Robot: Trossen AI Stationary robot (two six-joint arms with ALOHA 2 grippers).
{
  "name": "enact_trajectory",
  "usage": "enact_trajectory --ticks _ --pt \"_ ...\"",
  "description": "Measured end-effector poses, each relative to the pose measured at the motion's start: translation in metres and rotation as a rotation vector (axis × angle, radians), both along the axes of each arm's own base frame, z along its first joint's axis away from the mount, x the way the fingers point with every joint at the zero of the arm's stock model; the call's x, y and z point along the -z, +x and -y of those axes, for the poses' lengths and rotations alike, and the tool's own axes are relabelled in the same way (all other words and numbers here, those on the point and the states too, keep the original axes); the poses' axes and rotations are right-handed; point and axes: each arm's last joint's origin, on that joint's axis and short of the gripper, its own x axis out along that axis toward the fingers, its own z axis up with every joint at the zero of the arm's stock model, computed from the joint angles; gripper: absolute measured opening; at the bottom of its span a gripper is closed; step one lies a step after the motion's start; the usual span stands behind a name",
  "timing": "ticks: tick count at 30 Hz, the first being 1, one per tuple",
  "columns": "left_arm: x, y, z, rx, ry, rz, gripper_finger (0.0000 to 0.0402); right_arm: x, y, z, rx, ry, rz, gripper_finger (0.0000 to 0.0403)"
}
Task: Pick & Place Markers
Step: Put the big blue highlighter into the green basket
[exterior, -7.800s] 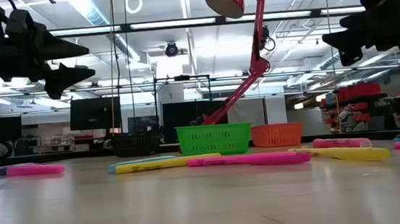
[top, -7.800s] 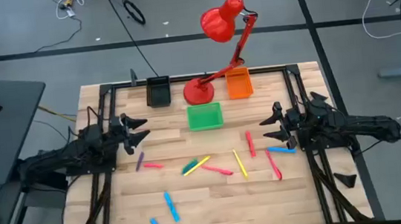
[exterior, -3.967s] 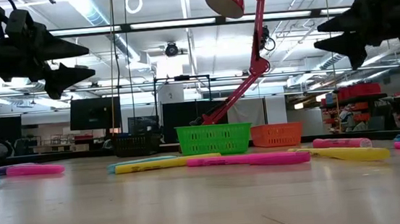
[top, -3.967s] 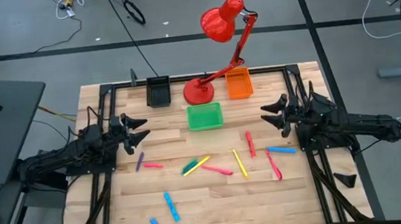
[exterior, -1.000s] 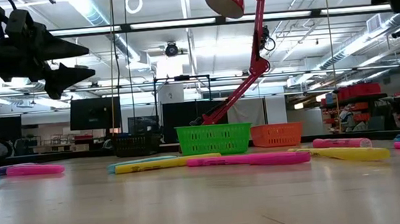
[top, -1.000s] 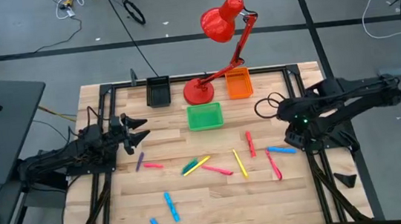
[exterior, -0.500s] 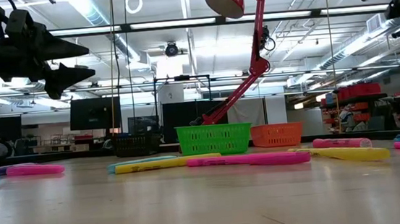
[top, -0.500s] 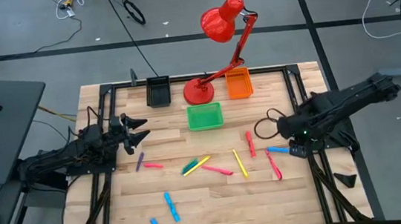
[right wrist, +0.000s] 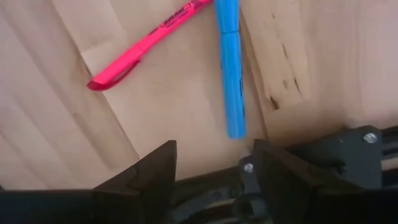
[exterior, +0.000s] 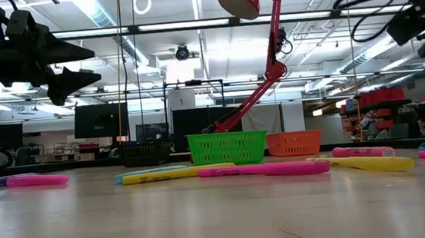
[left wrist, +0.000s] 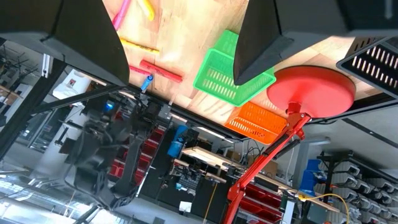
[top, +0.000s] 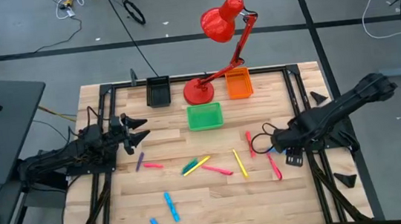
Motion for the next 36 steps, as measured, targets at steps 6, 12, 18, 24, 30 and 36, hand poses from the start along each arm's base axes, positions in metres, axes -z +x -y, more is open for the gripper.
enact_trajectory --ticks 6,12,18,24,30,36 --pt "0.0 0.0 0.0 0.0 0.0 0.001 0.0296 0.016 0.004 -0.004 -0.038 -0.015 -0.009 0.0215" --pt "0.0 0.0 0.0 0.0 0.0 0.001 0.0296 0.027 0.012 -0.007 -0.081 -0.043 -0.005 0.0215" --pt "0.0 0.0 0.0 0.0 0.0 0.0 0.0296 0.035 0.019 -0.007 -0.109 -0.091 -0.02 0.0215" --pt "0.0 0.0 0.0 0.0 0.0 0.0 0.0296 0.044 0.025 -0.008 -0.13 -0.1 -0.049 0.0215" --pt "0.0 0.0 0.0 0.0 0.0 0.001 0.0296 0.052 0.034 -0.004 -0.137 -0.112 -0.066 0.0215" --pt "0.0 0.0 0.0 0.0 0.0 0.0 0.0296 0.059 0.04 0.001 -0.144 -0.136 -0.073 0.0215"
